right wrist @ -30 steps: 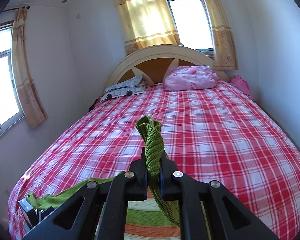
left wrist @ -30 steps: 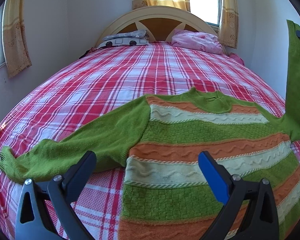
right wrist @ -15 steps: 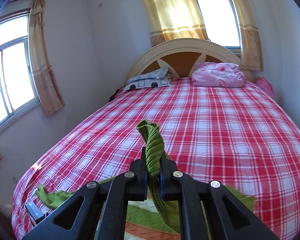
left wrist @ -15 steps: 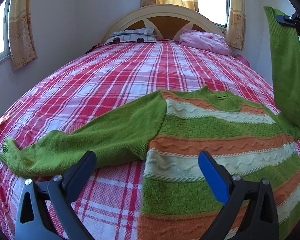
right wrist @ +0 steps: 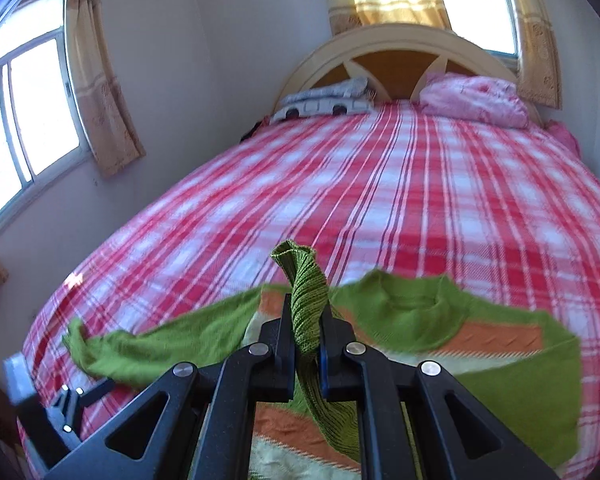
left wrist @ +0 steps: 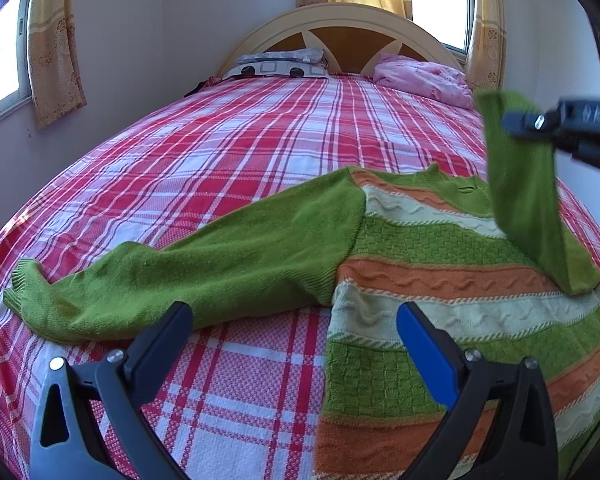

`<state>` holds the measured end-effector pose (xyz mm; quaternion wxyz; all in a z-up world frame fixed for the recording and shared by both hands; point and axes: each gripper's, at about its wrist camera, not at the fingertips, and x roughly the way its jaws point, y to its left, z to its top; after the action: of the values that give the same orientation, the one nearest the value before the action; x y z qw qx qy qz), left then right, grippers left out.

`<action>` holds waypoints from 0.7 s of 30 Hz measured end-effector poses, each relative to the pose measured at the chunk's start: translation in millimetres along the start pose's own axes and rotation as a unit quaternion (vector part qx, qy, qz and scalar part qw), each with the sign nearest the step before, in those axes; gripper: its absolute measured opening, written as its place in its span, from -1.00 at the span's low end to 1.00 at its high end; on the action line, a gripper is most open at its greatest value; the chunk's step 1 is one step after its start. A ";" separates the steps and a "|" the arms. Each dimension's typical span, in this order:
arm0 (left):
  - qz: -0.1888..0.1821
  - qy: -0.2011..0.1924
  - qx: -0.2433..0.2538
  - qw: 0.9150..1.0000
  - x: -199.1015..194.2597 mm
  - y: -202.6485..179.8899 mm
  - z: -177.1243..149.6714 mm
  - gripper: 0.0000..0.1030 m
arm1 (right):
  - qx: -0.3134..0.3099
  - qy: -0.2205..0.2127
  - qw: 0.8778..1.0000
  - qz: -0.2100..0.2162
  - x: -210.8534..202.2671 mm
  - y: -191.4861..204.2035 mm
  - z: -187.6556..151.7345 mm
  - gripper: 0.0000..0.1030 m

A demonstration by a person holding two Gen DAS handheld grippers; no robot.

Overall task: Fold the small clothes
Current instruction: 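Lift the sleeve with the right tool and lay it across the sweater body, then open the right tool and move the left tool to the other sleeve cuff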

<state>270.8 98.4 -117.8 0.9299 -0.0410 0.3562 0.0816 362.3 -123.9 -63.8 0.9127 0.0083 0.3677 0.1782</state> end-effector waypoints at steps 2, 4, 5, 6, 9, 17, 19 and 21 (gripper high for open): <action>0.004 0.002 0.002 1.000 0.4 0.9 -0.4 1.00 | -0.007 0.023 1.000 0.011 21.9 10.8 -18.4 -0.85; 0.008 0.002 0.004 1.000 -0.4 1.6 -0.3 1.00 | -0.006 0.048 0.999 0.024 39.8 16.2 -33.2 -0.81; 0.012 0.002 0.005 1.000 -1.4 2.0 0.1 1.00 | -0.005 0.064 0.997 0.039 48.0 17.5 -41.6 -0.80; 0.015 0.001 0.007 1.000 -2.4 2.9 0.6 1.00 | -0.006 0.074 0.996 0.045 51.2 18.8 -47.0 -0.56; 0.023 -0.003 0.012 1.000 -5.6 4.7 3.8 1.00 | -0.015 0.089 0.994 0.066 41.1 16.4 -62.1 0.32; 0.030 -0.015 0.049 0.998 -1.2 -28.5 22.1 1.00 | 0.012 0.039 0.998 -0.049 -60.3 -85.3 -79.8 0.32; 0.029 -0.014 0.061 0.998 7.2 -43.3 28.4 1.00 | 0.042 0.031 0.994 -0.093 -75.7 -122.7 -81.8 0.32; 0.034 -0.013 0.079 0.996 17.4 -58.3 34.1 1.00 | 0.072 0.030 0.991 -0.108 -82.2 -157.6 -87.3 0.32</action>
<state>316.4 47.7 -103.1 0.9316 0.0458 0.3504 0.0857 299.0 -308.8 -95.6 0.9121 0.0294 0.4056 0.0520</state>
